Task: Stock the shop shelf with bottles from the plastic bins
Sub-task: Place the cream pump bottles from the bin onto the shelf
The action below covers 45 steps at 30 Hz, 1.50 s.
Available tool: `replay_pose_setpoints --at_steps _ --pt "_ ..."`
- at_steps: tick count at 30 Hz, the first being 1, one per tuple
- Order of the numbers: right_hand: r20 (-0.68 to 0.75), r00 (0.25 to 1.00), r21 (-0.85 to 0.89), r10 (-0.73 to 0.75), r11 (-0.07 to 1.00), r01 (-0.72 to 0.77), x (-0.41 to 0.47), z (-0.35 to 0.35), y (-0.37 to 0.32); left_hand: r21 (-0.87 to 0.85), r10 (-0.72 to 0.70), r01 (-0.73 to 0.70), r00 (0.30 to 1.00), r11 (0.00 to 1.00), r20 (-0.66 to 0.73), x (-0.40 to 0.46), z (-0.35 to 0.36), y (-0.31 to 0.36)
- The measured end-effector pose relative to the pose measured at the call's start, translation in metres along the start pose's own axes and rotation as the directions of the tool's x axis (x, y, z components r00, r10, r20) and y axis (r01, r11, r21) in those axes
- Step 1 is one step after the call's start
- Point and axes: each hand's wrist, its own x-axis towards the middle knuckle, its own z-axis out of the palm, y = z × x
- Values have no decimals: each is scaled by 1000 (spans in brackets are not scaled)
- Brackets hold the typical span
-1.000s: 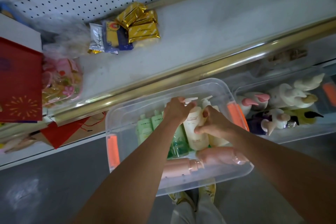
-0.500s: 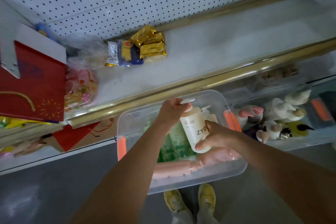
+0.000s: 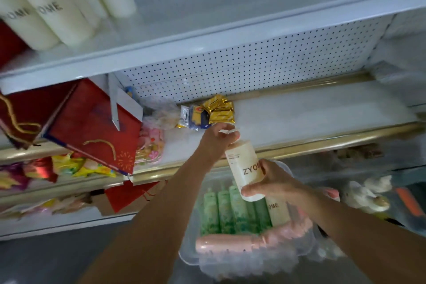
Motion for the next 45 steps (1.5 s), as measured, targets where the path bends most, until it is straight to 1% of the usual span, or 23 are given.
replay_pose_setpoints --at_steps 6,11,14,19,24,29,32,34,37,41,45 --pt "-61 992 -16 -107 994 106 -25 -20 -48 -10 132 -132 991 991 -11 -41 -21 68" --pt "-124 968 -22 -217 976 216 -51 -37 -93 77 260 -254 962 964 -83 -71 -42 113" --pt "-145 950 -20 -277 961 277 -63 -43 -118 114 312 -299 941 948 -129 -85 -54 136" --pt "-157 915 -37 -371 928 370 -75 -50 -159 155 385 -362 909 919 -159 -102 -79 170" --pt "-210 891 -62 -402 915 398 -75 -51 -205 192 451 -419 876 887 -169 -107 -112 203" --pt "-243 855 -54 -458 887 460 -65 -51 -251 238 505 -461 846 855 -174 -105 -144 238" --pt "-254 832 -36 -494 864 502 -54 -50 -277 250 535 -488 826 836 -176 -101 -166 253" --pt "-273 814 -59 -513 853 518 -43 -46 -294 259 552 -502 814 826 -182 -96 -183 259" --pt "-320 784 -87 -532 841 534 -24 -38 -320 318 580 -508 790 800 -198 -87 -212 269" --pt "-403 751 -87 -524 838 538 2 -21 -355 365 627 -546 764 754 -153 -74 -247 285" --pt "-476 730 -126 -490 860 494 30 -7 -387 448 641 -540 761 713 -103 -54 -275 297"
